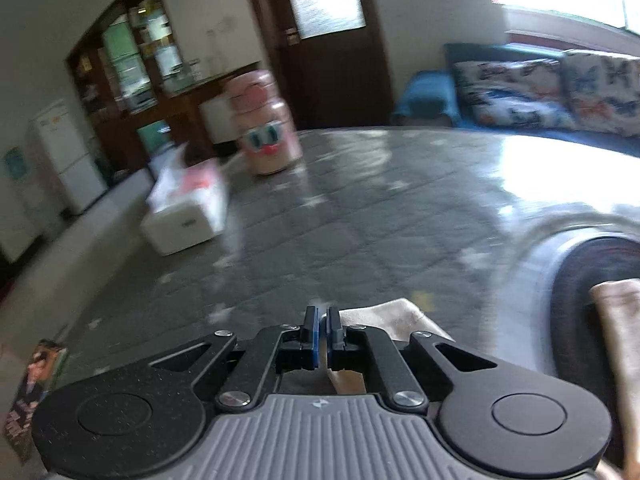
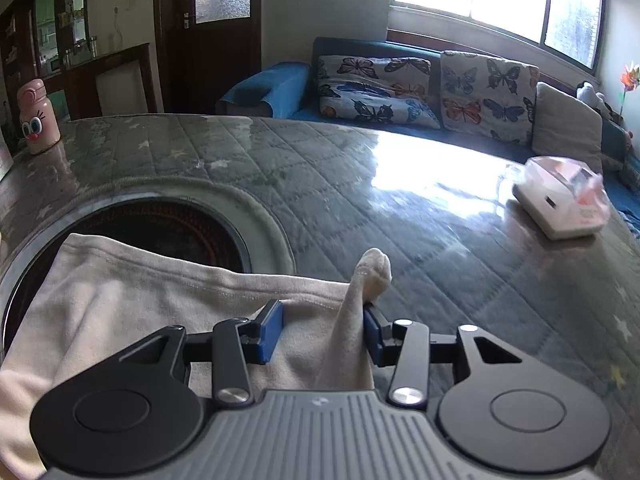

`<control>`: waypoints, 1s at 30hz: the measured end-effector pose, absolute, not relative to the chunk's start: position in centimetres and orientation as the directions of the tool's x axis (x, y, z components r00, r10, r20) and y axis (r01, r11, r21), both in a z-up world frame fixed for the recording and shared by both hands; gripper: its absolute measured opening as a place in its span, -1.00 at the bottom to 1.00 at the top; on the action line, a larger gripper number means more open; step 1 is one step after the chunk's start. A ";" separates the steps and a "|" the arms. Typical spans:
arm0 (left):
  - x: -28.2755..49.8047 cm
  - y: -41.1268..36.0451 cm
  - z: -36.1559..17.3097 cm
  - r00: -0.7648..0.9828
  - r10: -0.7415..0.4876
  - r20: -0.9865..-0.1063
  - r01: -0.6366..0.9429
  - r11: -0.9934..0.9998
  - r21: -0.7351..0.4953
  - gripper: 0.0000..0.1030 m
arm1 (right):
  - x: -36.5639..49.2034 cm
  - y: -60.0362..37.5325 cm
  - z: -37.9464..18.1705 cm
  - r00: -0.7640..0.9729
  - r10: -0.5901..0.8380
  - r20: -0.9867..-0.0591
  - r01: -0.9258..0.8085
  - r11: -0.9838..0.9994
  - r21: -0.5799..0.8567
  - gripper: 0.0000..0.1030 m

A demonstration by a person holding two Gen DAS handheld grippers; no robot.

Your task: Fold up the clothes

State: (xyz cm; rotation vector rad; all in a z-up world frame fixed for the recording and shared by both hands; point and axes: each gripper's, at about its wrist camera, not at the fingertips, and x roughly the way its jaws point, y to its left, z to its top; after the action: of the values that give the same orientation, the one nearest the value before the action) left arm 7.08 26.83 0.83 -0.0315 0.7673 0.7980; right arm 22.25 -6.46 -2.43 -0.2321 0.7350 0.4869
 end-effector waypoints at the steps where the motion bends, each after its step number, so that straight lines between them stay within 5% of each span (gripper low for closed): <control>1: 6.7 27.3 0.7 0.426 0.642 -0.637 -0.670 0.697 0.254 -0.93 | 22.6 -6.2 -2.5 0.639 0.343 -0.689 -0.499 0.866 -0.031 -0.08; 10: 0.6 29.4 -0.1 0.339 0.625 -0.703 -0.708 0.662 0.247 -0.92 | 22.2 -6.6 -1.5 0.612 0.367 -0.701 -0.523 0.852 -0.011 0.00; 23: -3.6 28.3 0.5 0.387 0.601 -0.699 -0.704 0.682 0.196 -0.92 | 2.9 -9.6 2.7 0.444 0.580 -0.684 -0.810 0.585 -0.030 -0.03; 30: -4.7 27.7 0.9 0.406 0.597 -0.693 -0.702 0.689 0.182 -0.92 | -1.7 -8.0 0.4 0.445 0.529 -0.723 -0.829 0.548 -0.109 -0.50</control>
State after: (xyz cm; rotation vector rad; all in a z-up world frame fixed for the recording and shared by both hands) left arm -4.67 27.74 0.86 -0.1459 0.8097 0.8226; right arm -1.75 -8.01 0.37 -0.4932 0.6918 0.8845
